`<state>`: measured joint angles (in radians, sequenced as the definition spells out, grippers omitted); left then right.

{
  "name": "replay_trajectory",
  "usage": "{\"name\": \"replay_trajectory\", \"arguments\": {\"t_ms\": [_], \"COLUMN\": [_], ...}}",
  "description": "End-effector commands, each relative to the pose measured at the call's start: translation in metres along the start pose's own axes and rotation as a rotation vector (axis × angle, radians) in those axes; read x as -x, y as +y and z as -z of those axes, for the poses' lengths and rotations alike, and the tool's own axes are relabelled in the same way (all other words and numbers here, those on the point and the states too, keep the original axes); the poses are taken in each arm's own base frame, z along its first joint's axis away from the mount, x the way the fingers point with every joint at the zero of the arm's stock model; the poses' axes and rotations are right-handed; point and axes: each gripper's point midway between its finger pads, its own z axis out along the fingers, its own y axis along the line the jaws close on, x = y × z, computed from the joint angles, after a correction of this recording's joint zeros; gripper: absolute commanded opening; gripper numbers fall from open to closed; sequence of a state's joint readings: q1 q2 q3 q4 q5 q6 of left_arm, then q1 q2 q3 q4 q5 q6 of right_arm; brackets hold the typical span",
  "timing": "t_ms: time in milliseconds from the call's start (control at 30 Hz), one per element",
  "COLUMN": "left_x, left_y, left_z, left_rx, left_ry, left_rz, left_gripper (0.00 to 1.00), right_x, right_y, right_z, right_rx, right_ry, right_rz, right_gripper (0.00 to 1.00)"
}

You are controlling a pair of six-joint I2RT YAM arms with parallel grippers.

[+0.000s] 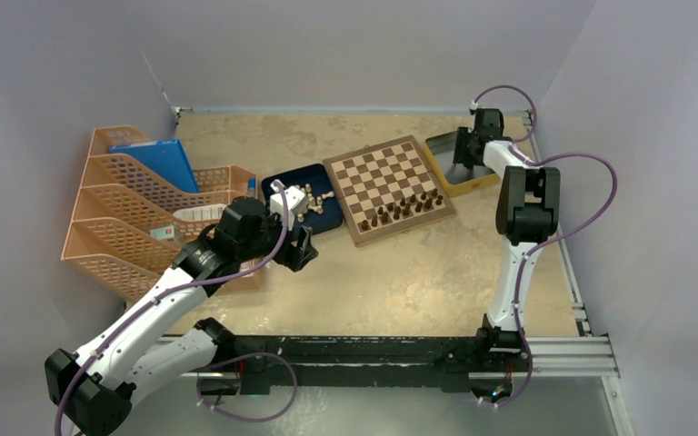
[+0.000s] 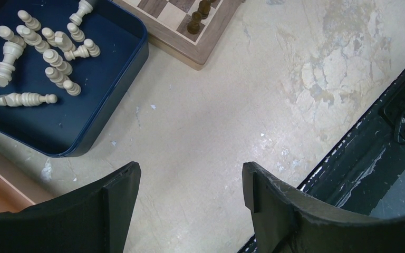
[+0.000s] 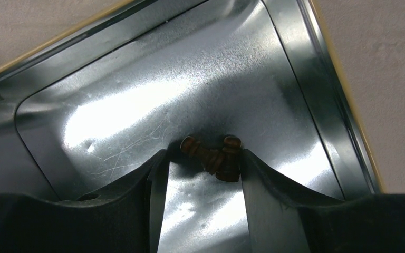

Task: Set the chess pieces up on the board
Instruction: Pick up the chess piece from the storage box.

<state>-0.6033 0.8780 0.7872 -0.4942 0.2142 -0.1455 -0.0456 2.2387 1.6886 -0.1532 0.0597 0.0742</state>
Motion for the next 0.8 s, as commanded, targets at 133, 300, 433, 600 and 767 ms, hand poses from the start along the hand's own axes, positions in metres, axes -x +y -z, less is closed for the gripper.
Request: {"name": "replay_trajectory", "arguments": {"t_ms": [133,300,433,600,767], "left_x": [0.011,0.011,0.011,0.011,0.01], "left_y": [-0.006,-0.007,-0.007,-0.007,-0.007], "left_z": [-0.001,-0.001,-0.001,-0.002,-0.001], "left_rx": [-0.034,-0.038,-0.038,-0.042,-0.042], "left_ry": [-0.042,-0.041,-0.041,-0.037,-0.035], "left_rz": [-0.023,-0.022,-0.019,-0.017,-0.011], "left_gripper": [0.7,0.7,0.7,0.7,0.69], "right_x": [0.02,0.016,0.013,0.015,0.017], "right_y": [0.014,0.022,0.025,0.024,0.02], "right_z": [0.018,0.018,0.02,0.021,0.02], "right_rx": [0.018,0.033,0.037,0.031,0.007], "right_ry": [-0.032,-0.017,-0.006,-0.006,-0.004], "right_rz": [-0.012,-0.006,-0.007,-0.006,-0.009], "right_gripper": [0.55,0.49,0.45,0.45,0.45]}}
